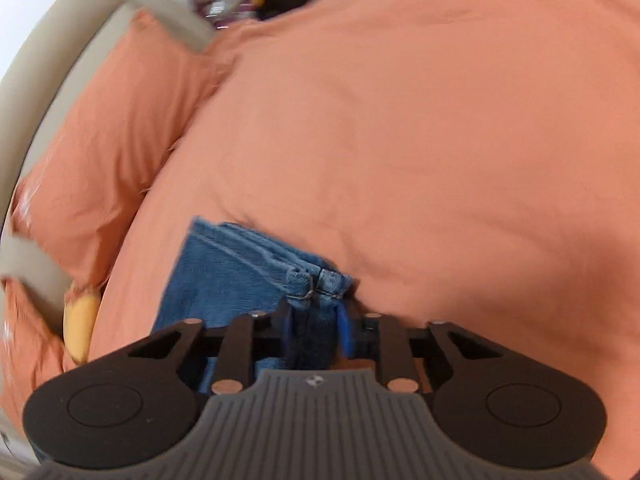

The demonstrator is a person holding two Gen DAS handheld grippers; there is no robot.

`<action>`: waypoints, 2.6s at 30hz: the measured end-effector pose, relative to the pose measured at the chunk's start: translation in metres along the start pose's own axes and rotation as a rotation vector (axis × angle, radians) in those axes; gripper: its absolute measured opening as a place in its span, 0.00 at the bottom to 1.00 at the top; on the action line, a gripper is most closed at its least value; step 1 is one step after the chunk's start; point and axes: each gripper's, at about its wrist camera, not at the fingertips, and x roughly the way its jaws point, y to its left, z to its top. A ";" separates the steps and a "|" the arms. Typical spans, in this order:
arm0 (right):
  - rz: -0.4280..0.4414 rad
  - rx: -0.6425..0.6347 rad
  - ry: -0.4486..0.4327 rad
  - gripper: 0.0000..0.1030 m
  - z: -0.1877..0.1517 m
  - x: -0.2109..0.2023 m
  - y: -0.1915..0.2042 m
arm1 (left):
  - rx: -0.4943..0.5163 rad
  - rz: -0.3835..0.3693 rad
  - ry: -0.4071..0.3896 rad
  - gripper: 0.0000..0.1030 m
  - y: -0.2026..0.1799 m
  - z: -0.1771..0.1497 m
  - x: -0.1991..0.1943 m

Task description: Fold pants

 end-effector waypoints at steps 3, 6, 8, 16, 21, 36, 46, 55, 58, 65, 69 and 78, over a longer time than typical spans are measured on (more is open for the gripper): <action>0.005 -0.248 -0.065 0.07 0.008 -0.027 0.039 | 0.040 0.022 -0.028 0.18 -0.006 0.008 -0.013; -0.064 -0.397 -0.066 0.07 0.012 -0.034 0.062 | 0.083 0.044 -0.030 0.18 -0.011 0.011 -0.014; -0.105 -0.403 -0.037 0.07 0.013 -0.023 0.057 | 0.095 0.066 -0.015 0.18 -0.015 0.008 -0.007; -0.208 -0.360 0.013 0.07 -0.006 0.017 0.031 | 0.255 0.136 0.049 0.36 -0.034 -0.003 0.010; -0.245 -0.389 0.033 0.08 -0.001 0.015 0.046 | 0.385 0.158 0.019 0.61 -0.032 0.002 -0.017; -0.172 -0.470 0.016 0.07 0.006 -0.016 0.064 | 0.935 -0.434 -0.161 0.30 -0.245 -0.065 -0.161; -0.115 -0.564 0.077 0.07 0.014 -0.012 0.058 | 1.082 -0.629 -0.160 0.16 -0.430 -0.136 -0.138; -0.062 -0.617 0.106 0.07 0.019 -0.007 0.054 | 1.060 -0.602 -0.121 0.12 -0.496 -0.138 -0.101; -0.065 -0.609 0.113 0.07 0.019 -0.003 0.051 | 1.037 -0.598 -0.125 0.12 -0.502 -0.136 -0.095; -0.070 -0.605 0.097 0.07 0.018 -0.008 0.057 | 1.140 -0.612 -0.120 0.11 -0.481 -0.158 -0.125; -0.074 -0.601 0.079 0.07 0.017 -0.015 0.064 | 1.182 -0.657 -0.064 0.11 -0.463 -0.189 -0.137; -0.023 -0.624 0.005 0.07 0.015 -0.058 0.105 | 1.146 -0.801 0.039 0.06 -0.428 -0.245 -0.165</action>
